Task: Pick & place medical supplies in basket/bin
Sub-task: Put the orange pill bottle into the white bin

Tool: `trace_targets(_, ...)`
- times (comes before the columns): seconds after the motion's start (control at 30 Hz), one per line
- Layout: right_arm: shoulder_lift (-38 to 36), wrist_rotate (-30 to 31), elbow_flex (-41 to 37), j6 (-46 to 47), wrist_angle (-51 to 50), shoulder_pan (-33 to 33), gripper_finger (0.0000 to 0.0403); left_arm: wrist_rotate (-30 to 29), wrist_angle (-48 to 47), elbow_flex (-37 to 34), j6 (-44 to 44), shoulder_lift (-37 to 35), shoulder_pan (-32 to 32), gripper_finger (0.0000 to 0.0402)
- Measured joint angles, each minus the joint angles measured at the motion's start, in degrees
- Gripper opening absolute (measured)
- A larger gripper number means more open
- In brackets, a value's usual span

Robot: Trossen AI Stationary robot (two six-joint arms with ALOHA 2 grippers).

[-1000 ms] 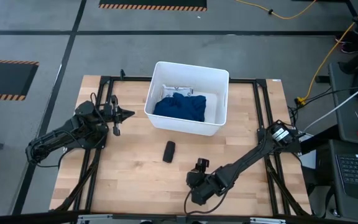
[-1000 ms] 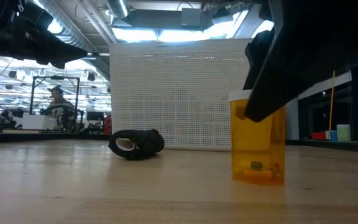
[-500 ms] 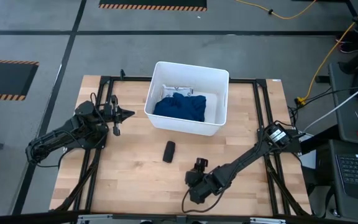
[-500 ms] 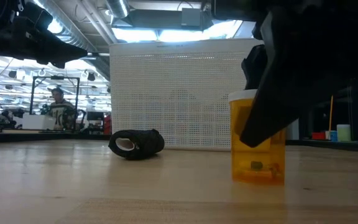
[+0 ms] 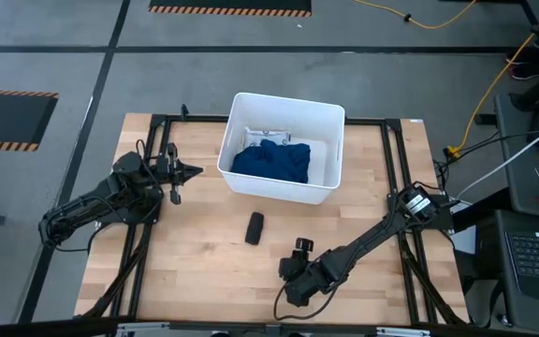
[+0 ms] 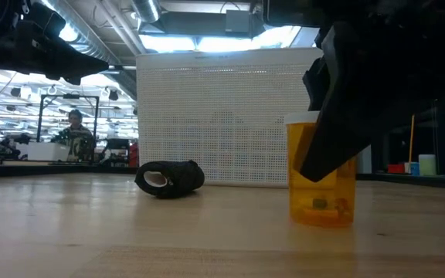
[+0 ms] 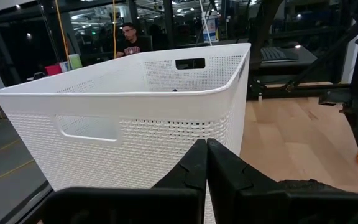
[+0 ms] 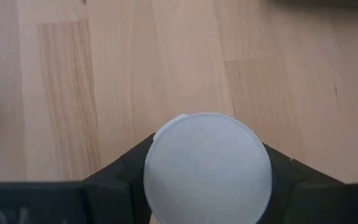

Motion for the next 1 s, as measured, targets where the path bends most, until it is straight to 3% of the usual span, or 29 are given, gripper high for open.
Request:
trace_targets(0.27, -1.6, -0.12, 0.56, 1.48, -0.39, -0.01, 0.0219, 0.0, 0.0, 0.02, 0.0, -0.02, 0.02, 0.001)
trace_targets(0.5, -6.14, -1.57, 1.31, 1.31, -2.33, -1.53, 0.0193, 0.0, 0.01, 0.01, 0.0, 0.0, 0.02, 0.0003)
trace_targets(0.8, -12.18, -1.49, 1.31, -6.04, -5.09, -4.8, 0.0216, 0.0, -0.39, 0.0, 0.0, 0.0, 0.02, 0.0008)
trace_targets(1.0, -16.22, -3.08, 1.31, -11.7, -5.57, -8.17, 0.0189, 0.0, -0.6, 0.0, -0.02, -0.01, 0.02, 0.0003)
